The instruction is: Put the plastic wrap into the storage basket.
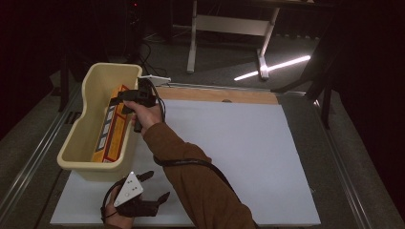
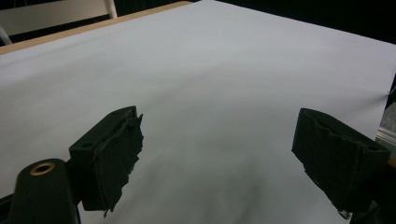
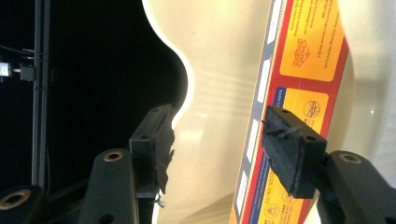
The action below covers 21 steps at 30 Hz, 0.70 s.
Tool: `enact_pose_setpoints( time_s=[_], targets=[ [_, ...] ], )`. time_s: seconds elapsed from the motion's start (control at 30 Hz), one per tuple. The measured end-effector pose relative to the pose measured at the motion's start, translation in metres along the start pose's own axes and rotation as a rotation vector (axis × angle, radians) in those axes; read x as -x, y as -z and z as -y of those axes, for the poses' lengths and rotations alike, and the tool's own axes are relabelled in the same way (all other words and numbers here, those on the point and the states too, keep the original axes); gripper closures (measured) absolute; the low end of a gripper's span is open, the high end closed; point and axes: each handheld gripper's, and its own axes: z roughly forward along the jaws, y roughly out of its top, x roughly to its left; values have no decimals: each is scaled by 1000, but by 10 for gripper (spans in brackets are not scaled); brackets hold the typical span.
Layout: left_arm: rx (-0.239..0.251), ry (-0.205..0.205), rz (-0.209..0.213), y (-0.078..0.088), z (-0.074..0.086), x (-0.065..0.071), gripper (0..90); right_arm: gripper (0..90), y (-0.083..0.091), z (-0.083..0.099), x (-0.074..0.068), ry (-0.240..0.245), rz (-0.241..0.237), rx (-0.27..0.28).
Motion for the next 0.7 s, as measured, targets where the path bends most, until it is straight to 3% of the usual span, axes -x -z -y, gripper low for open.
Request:
enact_pose_setpoints(
  time_s=[0.2,0.3,0.53,0.7],
  targets=[
    [-1,0,-2,0,0,0,154,432,5,1,6,15,-3,-22],
    [5,5,-7,1,0,-2,154,431,11,2,9,50,-3,-39],
    [6,8,-16,2,0,-4,154,416,35,10,16,238,35,-73],
    [0,5,-17,1,0,-4,154,390,60,22,30,371,53,-84]
  ],
)
